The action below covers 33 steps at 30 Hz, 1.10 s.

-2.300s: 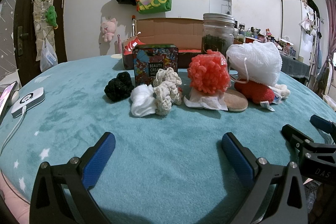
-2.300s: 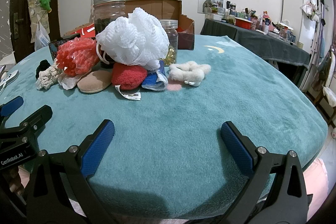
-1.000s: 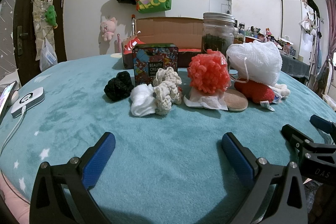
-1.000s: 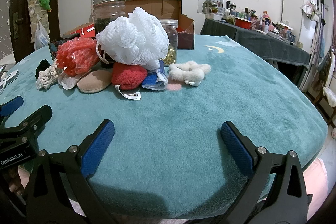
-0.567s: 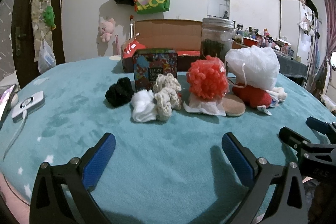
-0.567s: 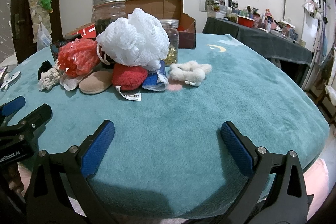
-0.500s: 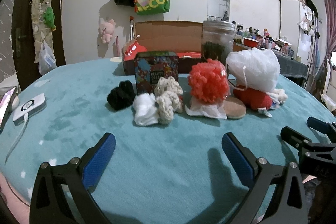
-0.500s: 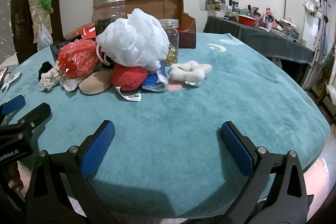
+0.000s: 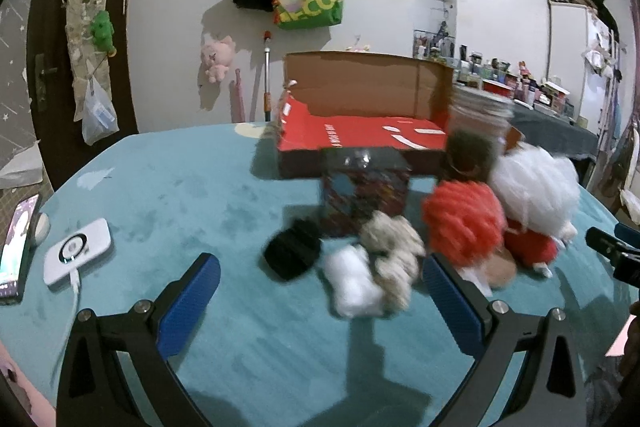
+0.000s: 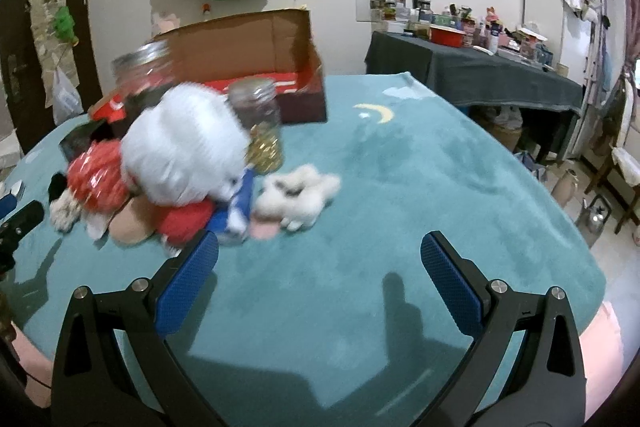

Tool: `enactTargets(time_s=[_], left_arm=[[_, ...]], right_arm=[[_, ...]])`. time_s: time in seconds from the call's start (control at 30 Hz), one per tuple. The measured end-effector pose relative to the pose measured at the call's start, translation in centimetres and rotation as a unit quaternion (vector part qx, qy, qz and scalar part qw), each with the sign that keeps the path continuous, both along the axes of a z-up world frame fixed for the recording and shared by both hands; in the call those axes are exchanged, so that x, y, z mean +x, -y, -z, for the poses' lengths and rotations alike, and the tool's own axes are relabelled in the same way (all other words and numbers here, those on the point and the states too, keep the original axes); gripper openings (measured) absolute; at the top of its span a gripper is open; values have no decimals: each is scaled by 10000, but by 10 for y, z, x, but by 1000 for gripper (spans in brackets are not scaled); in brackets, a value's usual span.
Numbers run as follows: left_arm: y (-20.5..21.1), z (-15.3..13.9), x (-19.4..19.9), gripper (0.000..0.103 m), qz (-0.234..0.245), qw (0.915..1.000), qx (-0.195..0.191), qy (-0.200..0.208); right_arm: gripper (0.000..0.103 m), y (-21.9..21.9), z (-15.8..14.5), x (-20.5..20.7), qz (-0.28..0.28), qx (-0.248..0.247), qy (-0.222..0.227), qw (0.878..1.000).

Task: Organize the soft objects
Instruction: 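Grasp the black fuzzy scrunchie with the left tool while the right tool grasps the white fluffy scrunchie, then carry the black scrunchie with the left tool while the right tool carries the white scrunchie into the box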

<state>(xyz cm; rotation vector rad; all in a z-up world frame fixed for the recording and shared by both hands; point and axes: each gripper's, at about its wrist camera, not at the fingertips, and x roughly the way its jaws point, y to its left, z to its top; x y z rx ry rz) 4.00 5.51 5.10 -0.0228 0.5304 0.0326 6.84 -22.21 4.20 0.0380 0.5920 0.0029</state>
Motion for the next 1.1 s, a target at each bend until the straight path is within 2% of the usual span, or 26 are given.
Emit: enactTargets(time_s=[0.2, 0.33, 0.5, 0.57, 0.6, 0.7, 0.73, 0.77, 0.8, 1.1], left_arm=[[-19, -5, 30, 102, 6, 9992, 36, -395], [-28, 4, 48, 95, 156, 9961, -152, -857], [-29, 14, 61, 80, 373, 9914, -177, -1245], [-29, 18, 65, 66, 589, 9878, -322, -1403], [-30, 20, 66, 61, 699, 9858, -451, -1459], [-33, 19, 67, 40, 771, 9842, -625, -1469], [-34, 19, 67, 34, 770, 9838, -657, -1478], [-35, 19, 65, 34, 768, 9837, -691, -1472], [-36, 18, 64, 34, 775, 9839, -701, -1451], [-27, 4, 49, 31, 883, 9867, -532, -1260]], right_arm=[[103, 9, -8, 34, -63, -85, -312, 9995], [103, 6, -5, 57, -261, -155, -686, 9972], [103, -4, 8, 78, -491, -179, -1161, 9919], [102, -4, 10, 82, -508, -122, -1277, 9904], [95, -3, 9, 83, -537, -71, -1291, 9901], [55, -2, 12, 88, -684, 113, -1436, 9872], [49, -2, 13, 89, -702, 126, -1445, 9869], [41, -3, 12, 86, -733, 113, -1379, 9877], [37, -3, 11, 85, -784, 128, -1367, 9874], [37, -8, -2, 67, -937, 167, -1056, 9898]])
